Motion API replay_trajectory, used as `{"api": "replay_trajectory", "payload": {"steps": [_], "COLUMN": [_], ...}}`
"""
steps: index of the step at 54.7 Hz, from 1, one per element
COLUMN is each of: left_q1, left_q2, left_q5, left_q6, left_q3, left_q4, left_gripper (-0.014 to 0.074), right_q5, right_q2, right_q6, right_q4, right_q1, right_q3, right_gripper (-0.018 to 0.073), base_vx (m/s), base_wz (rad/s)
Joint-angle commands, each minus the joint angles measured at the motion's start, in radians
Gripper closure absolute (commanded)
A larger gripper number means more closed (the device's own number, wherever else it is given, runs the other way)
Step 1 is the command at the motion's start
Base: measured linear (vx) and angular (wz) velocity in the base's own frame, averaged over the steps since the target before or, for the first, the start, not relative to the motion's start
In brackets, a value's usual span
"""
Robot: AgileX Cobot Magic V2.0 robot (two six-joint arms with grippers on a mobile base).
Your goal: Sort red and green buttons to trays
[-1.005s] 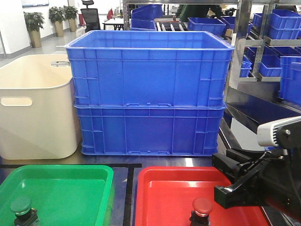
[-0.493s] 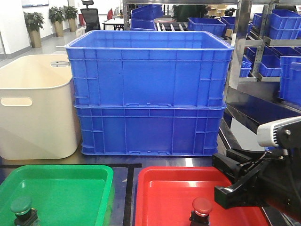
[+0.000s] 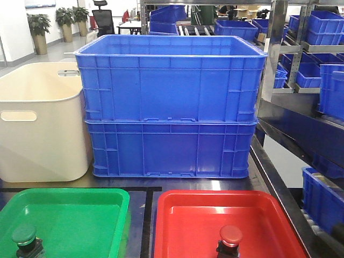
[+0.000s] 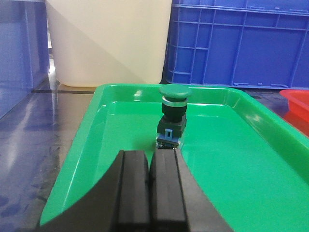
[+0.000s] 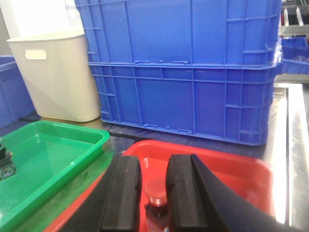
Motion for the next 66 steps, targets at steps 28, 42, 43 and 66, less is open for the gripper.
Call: {"api": "replay_trajectory", "payload": {"steps": [28,42,43,66], "left_q1": [0.0,0.0,0.0,0.0], "left_q2": [-0.005,-0.005,-0.005,-0.005], "left_q5": [-0.073,-0.073,-0.073,-0.073], "left_q6": [0.001,0.001,0.001,0.001], "left_q3": [-0.019,-0.019,-0.019,-0.019], "left_q4": [-0.006,-0.006,-0.006,-0.006], "left_gripper": [0.0602,0.0602,0.0602,0.0602], "right_q5": [-0.086,-0.05,-0.05,-0.044], "right_q2": [-0.394,-0.508,-0.506,-0.506], "right_q6": [-0.008,-0.006,-0.006,-0.006], "right_q4": [-0.008,-0.011,-0.011,-0.015], "right_q1": [-0.004,-0.032,-0.044,-0.431], "right_q3": [0.373,0.458,0.458,0.458], "right_gripper": [0.0328,0.0328,0.0328,0.0527], "base_vx": [0.0,0.0,0.0,0.0], "base_wz": [0.0,0.0,0.0,0.0]}}
